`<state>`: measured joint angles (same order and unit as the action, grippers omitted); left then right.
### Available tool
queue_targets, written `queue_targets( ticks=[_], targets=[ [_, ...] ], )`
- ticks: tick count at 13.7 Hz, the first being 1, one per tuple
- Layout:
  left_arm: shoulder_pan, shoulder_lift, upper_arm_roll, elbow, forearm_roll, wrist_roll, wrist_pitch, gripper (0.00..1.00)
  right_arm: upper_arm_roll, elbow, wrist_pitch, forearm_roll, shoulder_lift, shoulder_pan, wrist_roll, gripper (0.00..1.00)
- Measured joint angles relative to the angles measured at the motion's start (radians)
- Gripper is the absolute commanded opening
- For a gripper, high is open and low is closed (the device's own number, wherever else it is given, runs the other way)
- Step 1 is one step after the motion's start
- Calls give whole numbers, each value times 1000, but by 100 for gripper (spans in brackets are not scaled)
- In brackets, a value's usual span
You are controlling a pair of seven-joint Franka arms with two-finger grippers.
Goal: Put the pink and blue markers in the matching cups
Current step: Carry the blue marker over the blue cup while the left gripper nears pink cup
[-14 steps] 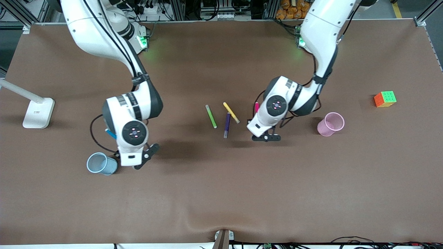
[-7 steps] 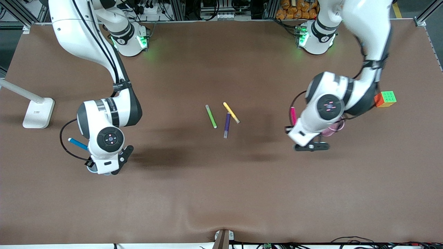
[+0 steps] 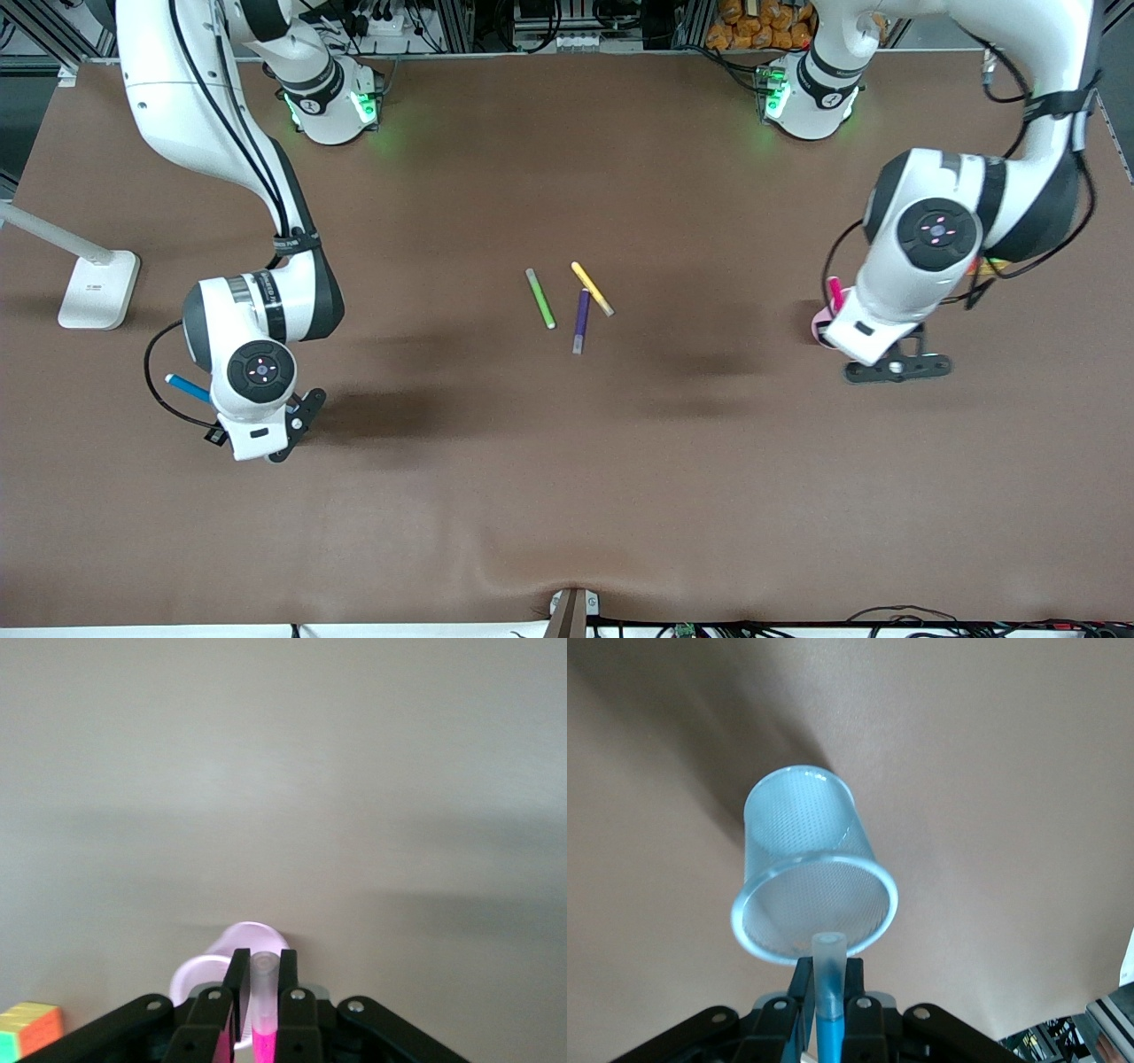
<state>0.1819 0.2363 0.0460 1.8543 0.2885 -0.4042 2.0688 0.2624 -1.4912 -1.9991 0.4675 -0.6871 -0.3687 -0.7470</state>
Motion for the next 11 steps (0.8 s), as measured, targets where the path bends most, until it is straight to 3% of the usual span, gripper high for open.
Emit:
queue_targets(
  ticks=[8, 11],
  targets=[
    [-75, -149, 2, 234, 215, -15, 213, 0, -6, -10, -77, 0, -43, 32, 11, 0],
    [-87, -154, 2, 308, 327, -145, 322, 0, -12, -14, -78, 0, -46, 30, 32, 0]
  ],
)
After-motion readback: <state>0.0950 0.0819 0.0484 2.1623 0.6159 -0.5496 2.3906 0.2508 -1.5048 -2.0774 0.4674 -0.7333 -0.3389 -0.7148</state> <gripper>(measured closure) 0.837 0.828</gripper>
